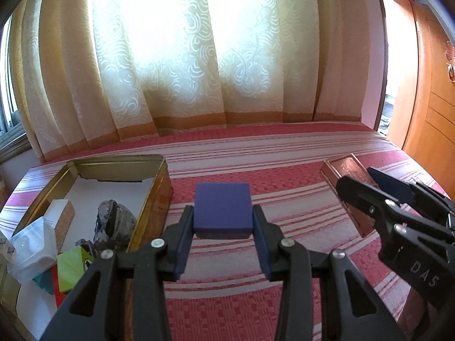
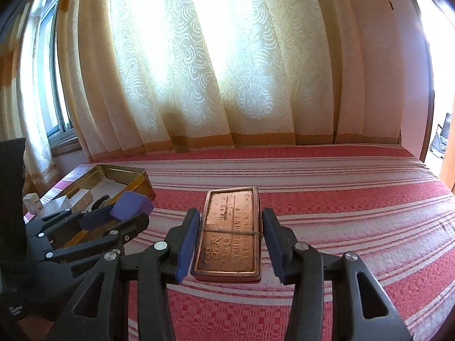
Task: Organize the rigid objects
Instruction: 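Carry the purple cube and copper bar over the gold tray with both tools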
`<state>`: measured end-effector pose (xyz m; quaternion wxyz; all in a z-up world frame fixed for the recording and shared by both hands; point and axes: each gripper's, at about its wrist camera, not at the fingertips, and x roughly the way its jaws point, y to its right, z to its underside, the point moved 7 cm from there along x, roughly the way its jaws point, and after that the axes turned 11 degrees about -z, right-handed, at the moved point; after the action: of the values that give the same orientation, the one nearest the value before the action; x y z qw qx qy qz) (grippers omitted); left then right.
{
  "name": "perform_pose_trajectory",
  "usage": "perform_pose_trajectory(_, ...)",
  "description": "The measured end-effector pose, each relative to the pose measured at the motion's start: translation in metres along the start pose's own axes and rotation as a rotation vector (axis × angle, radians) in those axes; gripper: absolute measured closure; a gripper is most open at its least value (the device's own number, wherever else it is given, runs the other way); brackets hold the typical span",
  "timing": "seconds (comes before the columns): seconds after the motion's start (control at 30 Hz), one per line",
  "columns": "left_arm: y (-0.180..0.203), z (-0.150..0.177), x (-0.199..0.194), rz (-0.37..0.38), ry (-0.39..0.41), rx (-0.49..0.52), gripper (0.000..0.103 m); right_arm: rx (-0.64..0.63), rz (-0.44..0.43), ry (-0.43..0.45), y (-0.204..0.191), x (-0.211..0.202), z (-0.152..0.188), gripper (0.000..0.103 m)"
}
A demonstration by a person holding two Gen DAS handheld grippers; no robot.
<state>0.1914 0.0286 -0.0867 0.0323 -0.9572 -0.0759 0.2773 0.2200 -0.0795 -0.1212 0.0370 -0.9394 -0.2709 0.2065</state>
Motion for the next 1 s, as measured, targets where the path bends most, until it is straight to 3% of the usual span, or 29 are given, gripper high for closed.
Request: perform_pose_trajectory(1.0,-0.014,0.01,-0.035,0.017,0.071,-0.067,0.064,-0.016,-0.004,0.084,-0.007,-0.032,0.003,0.055)
